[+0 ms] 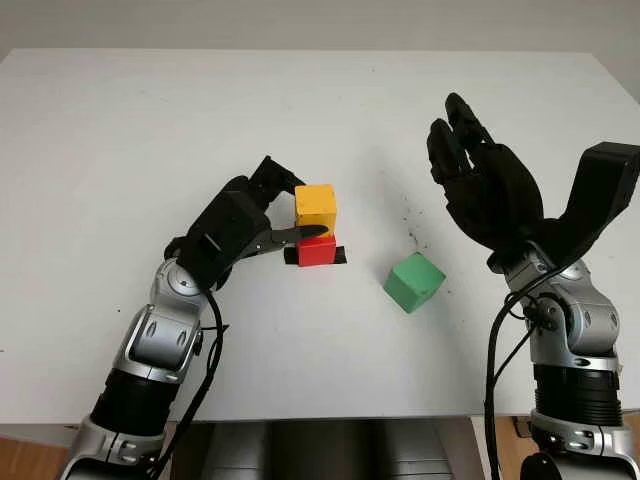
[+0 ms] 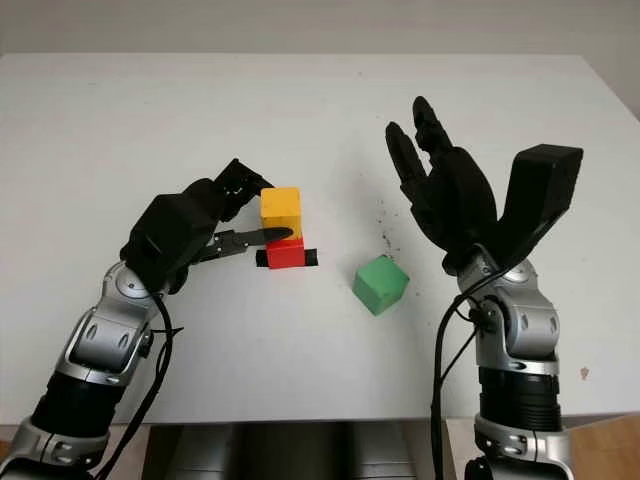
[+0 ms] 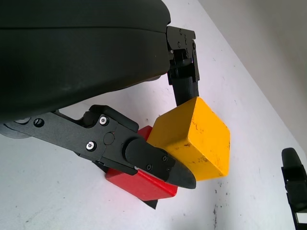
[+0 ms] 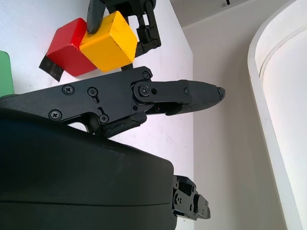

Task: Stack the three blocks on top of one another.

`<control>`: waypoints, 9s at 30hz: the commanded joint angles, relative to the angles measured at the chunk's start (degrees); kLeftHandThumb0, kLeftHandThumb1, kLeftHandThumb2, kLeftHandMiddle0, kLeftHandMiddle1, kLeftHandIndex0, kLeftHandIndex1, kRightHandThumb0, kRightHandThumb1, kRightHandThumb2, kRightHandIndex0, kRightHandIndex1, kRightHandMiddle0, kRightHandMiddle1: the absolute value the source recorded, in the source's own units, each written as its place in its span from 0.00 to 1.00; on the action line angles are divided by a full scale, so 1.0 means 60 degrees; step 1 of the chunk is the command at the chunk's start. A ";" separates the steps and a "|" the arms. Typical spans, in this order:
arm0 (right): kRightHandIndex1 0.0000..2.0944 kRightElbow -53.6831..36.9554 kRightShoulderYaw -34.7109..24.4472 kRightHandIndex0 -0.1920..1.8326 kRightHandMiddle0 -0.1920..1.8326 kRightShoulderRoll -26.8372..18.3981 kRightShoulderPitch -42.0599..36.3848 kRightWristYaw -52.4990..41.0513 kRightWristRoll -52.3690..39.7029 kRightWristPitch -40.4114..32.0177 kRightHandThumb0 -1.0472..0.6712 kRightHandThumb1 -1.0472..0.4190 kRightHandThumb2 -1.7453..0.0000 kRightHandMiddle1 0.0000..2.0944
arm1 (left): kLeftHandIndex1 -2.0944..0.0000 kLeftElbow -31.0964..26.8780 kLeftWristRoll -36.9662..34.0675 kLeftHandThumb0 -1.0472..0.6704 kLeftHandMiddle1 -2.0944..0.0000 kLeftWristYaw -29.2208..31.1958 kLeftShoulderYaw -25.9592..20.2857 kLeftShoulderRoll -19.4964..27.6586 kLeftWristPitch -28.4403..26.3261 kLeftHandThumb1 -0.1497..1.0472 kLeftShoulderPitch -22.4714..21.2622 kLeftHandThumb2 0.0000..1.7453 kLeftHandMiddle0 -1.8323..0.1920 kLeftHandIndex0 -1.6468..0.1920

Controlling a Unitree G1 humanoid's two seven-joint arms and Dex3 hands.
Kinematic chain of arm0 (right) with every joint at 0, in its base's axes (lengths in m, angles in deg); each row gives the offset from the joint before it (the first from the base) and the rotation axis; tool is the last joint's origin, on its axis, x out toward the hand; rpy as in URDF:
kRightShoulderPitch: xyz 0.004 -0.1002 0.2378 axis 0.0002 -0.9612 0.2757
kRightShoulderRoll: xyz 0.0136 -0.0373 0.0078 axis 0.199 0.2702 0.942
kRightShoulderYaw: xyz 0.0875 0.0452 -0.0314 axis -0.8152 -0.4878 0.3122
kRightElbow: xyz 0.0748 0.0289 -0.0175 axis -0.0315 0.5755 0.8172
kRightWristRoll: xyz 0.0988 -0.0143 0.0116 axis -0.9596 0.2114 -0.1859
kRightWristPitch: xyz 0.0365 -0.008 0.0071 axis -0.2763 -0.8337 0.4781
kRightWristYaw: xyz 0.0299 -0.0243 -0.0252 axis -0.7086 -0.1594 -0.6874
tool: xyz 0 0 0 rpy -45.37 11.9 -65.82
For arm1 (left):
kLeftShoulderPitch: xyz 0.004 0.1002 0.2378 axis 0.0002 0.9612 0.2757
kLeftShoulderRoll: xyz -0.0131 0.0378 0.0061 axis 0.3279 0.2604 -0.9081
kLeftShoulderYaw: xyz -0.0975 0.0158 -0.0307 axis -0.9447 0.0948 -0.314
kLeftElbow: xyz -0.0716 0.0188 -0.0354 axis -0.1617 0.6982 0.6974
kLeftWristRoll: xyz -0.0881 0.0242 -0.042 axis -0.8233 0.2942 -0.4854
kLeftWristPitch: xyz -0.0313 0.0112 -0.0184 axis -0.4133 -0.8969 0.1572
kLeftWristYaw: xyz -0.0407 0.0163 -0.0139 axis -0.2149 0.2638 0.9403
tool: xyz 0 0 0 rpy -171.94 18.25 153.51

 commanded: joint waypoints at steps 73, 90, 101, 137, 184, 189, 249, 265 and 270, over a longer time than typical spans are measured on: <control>0.06 0.1594 0.2418 0.18 0.23 -0.5288 0.2620 -0.5350 0.4257 0.4975 0.27 0.23 0.98 0.05 | 1.00 -0.1433 -0.3106 0.19 1.00 -0.1407 -0.4109 -0.0320 0.1610 1.00 0.2251 0.31 1.00 1.00; 0.04 -0.2322 0.3096 0.33 0.37 -0.7330 0.1955 -0.7092 0.6845 0.6833 0.27 0.27 0.97 0.03 | 1.00 -0.1260 -0.3228 0.20 1.00 -0.1800 -0.4018 -0.0272 0.1394 1.00 0.1779 0.33 1.00 1.00; 0.03 -0.2737 0.2787 0.33 0.37 -0.6869 -0.0008 -0.4997 0.8252 0.7654 0.22 0.27 0.97 0.03 | 1.00 -0.1206 -0.3165 0.19 1.00 -0.1757 -0.3895 -0.0253 0.1516 1.00 0.1787 0.31 1.00 1.00; 0.03 -0.1236 0.3053 0.35 0.46 -0.5343 -0.1486 -0.1845 1.0029 0.7591 0.30 0.25 0.97 0.04 | 1.00 -0.1396 -0.2939 0.18 1.00 -0.1660 -0.3455 -0.0348 0.1610 1.00 0.2112 0.28 1.00 1.00; 0.03 -0.0536 0.2436 0.43 0.57 -0.4850 -0.0476 -0.1285 0.9264 0.6978 0.50 0.16 0.97 0.17 | 0.99 -0.1479 -0.2504 0.21 1.00 -0.1666 -0.3141 -0.0413 0.1331 1.00 0.2251 0.28 1.00 1.00; 0.02 -0.0535 0.2284 0.42 0.59 -0.4611 0.0158 -0.1458 0.8708 0.6102 0.50 0.17 0.97 0.14 | 0.99 -0.1515 -0.2492 0.21 1.00 -0.1667 -0.3094 -0.0435 0.1310 1.00 0.2284 0.28 1.00 1.00; 0.02 0.4066 0.1528 0.22 0.20 -0.0373 0.3307 -0.2790 0.1151 0.0411 0.34 0.01 0.97 0.88 | 1.00 -0.1544 -0.2010 0.23 1.00 -0.2038 -0.2857 -0.0597 0.1301 1.00 0.2346 0.28 1.00 1.00; 0.03 0.3852 0.1819 0.25 0.25 -0.1090 0.3875 -0.3910 0.1403 -0.0036 0.35 0.03 0.97 0.85 | 1.00 -0.1397 -0.2007 0.24 1.00 -0.2043 -0.2780 -0.0669 0.1550 1.00 0.2375 0.28 1.00 1.00; 0.04 0.3442 0.1895 0.27 0.25 -0.1358 0.4158 -0.3972 0.1493 -0.0479 0.36 0.02 0.97 0.86 | 1.00 -0.1394 -0.1995 0.23 1.00 -0.2074 -0.2753 -0.0695 0.1463 1.00 0.2395 0.29 1.00 1.00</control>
